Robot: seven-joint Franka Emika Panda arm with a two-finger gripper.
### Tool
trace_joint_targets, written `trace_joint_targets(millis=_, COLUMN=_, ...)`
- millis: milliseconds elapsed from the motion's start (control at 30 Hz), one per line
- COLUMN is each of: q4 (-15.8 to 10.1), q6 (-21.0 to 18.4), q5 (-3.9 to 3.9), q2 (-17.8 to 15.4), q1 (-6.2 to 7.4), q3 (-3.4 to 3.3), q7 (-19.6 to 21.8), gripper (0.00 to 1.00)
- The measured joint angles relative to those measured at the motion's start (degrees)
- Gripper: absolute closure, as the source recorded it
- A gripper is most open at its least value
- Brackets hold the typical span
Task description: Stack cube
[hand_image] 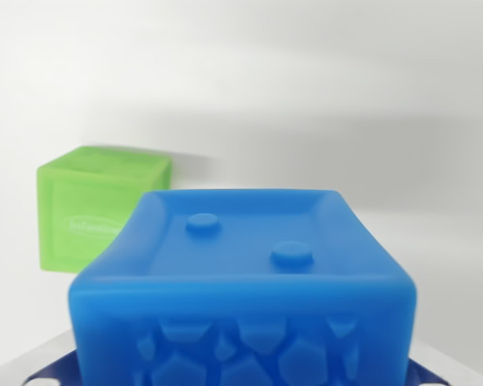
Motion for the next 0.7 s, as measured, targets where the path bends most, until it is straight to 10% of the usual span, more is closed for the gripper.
trace_joint_targets(millis=700, q4=0.2, q6=0.0, q5=-0.02, q2=0.1, q1=4.08, q3=0.07, q7=6.5, gripper=1.00)
